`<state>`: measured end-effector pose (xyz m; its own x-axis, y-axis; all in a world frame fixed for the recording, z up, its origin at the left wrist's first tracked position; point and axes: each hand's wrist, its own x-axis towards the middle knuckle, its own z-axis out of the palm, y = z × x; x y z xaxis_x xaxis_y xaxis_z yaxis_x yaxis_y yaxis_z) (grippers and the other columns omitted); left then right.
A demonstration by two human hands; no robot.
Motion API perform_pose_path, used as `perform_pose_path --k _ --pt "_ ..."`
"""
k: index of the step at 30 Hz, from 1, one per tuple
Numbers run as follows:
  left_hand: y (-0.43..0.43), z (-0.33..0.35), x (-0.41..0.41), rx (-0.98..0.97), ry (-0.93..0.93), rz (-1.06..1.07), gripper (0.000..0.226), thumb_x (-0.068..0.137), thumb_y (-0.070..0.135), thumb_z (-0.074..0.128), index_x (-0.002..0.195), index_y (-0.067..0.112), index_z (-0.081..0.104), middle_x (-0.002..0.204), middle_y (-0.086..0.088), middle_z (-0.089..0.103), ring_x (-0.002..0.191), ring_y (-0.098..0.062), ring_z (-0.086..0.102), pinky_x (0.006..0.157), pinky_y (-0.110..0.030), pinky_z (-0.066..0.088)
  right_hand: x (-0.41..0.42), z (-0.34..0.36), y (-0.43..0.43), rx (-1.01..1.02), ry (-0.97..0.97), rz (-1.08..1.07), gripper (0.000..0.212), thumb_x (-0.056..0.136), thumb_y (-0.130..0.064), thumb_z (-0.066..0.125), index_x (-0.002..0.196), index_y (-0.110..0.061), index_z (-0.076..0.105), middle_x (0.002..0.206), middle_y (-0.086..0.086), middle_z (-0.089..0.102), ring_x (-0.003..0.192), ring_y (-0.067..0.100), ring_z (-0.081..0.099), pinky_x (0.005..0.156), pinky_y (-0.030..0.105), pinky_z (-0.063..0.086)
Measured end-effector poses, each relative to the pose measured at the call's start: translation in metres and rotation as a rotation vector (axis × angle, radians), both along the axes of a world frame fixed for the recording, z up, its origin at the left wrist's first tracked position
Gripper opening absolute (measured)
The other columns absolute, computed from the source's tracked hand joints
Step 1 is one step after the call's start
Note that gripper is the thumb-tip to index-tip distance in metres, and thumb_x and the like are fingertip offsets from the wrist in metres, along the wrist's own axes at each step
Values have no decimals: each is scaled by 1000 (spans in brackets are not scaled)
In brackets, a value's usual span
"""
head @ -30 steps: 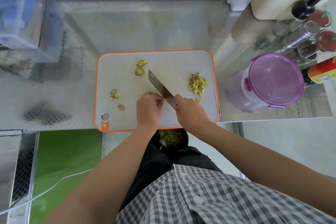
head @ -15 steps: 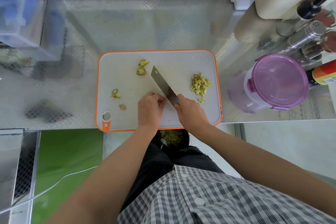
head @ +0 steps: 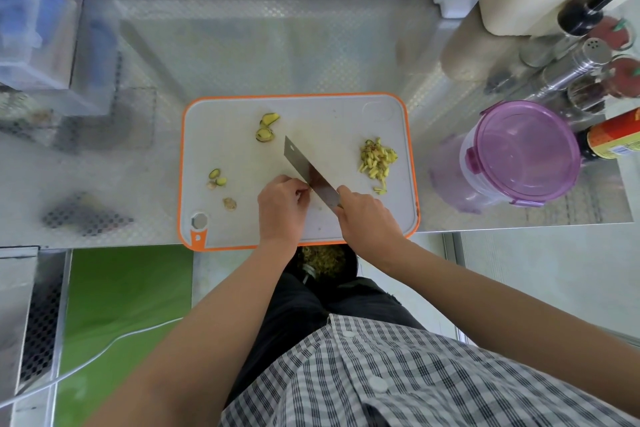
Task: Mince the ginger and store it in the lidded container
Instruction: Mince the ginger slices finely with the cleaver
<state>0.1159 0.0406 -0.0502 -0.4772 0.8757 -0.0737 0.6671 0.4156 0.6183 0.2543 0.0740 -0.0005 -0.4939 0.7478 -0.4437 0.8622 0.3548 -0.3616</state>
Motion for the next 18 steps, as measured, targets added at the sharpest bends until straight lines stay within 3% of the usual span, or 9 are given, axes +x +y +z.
perform_pose_path --k 10,12,18 --pt "3 -2 -2 -26 28 13 6 77 5 71 79 9 76 76 -8 68 66 -23 60 63 -22 35 -11 -10 2 -4 -35 -43 10 95 -9 41 92 -14 34 76 4 43 67 27 43 58 34 34" --pt "3 -2 -2 -42 28 2 6 78 6 71 80 9 76 77 -8 68 67 -23 59 63 -21 33 -12 -11 2 1 -27 -47 2 96 -10 41 97 -11 40 79 5 45 68 27 45 58 35 35" --pt "2 1 -3 -64 21 -12 9 82 8 68 84 10 76 81 -6 68 73 -21 59 66 -18 31 -18 -13 8 -34 82 -116 17 99 -18 41 111 -7 44 85 11 53 76 33 51 61 37 37"
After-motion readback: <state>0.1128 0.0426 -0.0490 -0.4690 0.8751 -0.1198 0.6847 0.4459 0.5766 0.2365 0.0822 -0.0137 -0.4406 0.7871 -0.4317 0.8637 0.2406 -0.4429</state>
